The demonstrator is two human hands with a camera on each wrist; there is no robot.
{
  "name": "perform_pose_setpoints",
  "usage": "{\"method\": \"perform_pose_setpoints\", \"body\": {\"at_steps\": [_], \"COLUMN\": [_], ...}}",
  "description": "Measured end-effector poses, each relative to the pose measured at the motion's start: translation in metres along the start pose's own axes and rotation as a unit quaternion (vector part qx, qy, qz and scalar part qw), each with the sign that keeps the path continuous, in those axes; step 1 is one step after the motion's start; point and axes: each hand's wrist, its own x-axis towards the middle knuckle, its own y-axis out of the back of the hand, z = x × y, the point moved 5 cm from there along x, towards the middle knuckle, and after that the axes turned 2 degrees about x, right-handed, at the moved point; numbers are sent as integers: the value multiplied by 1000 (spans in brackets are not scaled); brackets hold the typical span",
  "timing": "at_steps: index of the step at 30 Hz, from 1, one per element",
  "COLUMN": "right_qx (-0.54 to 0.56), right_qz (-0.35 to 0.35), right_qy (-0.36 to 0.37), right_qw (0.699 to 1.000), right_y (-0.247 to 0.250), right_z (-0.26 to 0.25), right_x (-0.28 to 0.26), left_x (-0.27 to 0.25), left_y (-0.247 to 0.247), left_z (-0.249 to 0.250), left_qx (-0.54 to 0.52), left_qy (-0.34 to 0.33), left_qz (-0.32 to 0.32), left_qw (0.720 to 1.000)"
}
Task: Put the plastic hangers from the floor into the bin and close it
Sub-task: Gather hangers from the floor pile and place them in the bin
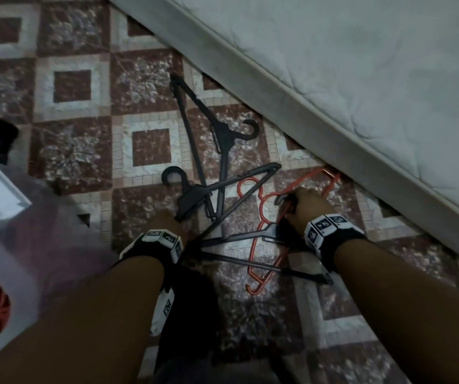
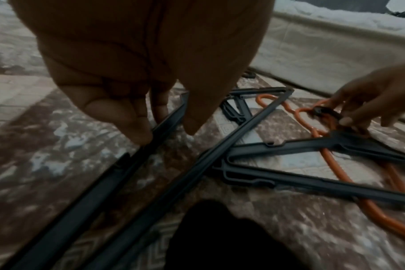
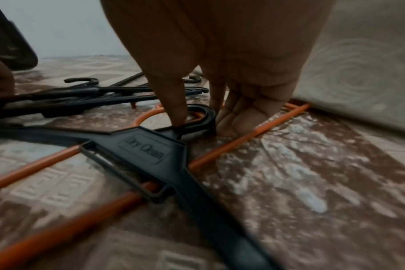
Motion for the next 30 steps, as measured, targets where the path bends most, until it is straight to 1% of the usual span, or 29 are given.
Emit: {"method": "perform_pose_setpoints", "body": {"at_steps": [1, 3, 4, 6, 8, 10, 12, 13, 16, 17, 19, 21, 22, 24, 26, 29, 30], "right_qx": [13, 14, 8, -4, -36, -62, -94, -104, -109, -110, -112, -116, -123, -134, -133, -91, -80], "right_qz": [4, 11, 14, 26, 69, 109, 84, 70, 70, 70, 60, 40, 24, -15, -45, -56, -53], "right_qy": [2, 11, 18, 22, 29, 65, 101, 106, 90, 88, 99, 118, 126, 139, 152, 167, 168], "right_qw": [1000, 1000, 1000, 999, 997, 990, 987, 986, 987, 988, 987, 985, 984, 981, 978, 980, 981], "right_y": [-2, -5, -5, -2, 5, 10, 6, 3, -1, -3, -5, -5, -5, -7, -9, -9, -7], "right_z": [-2, -7, -10, -16, -22, -32, -43, -46, -49, -51, -54, -56, -56, -53, -52, -51, -51], "right_x": [2, 7, 10, 14, 16, 17, 19, 20, 21, 21, 21, 22, 22, 20, 17, 14, 14], "left_x": [2, 6, 7, 10, 9, 8, 6, 5, 7, 9, 16, 26, 30, 40, 49, 58, 60], "left_y": [-2, -4, -6, -4, 3, 10, 20, 26, 43, 47, 49, 44, 43, 45, 48, 49, 47], "left_z": [0, -1, -1, 3, 6, 11, 18, 22, 41, 49, 60, 64, 64, 62, 58, 51, 49], "left_qx": [-8, -22, -47, -104, -141, -180, -196, -192, -156, -136, -99, -102, -114, -125, -141, -179, -178], "left_qy": [3, 15, 15, -5, -7, -18, -37, -47, -83, -93, -98, -99, -98, -82, -51, -12, -4], "left_qz": [3, 37, 49, 78, 123, 158, 177, 187, 212, 210, 166, 118, 116, 154, 183, 195, 187], "left_qw": [1000, 999, 998, 992, 982, 971, 964, 962, 961, 964, 976, 983, 982, 977, 972, 964, 966]}}
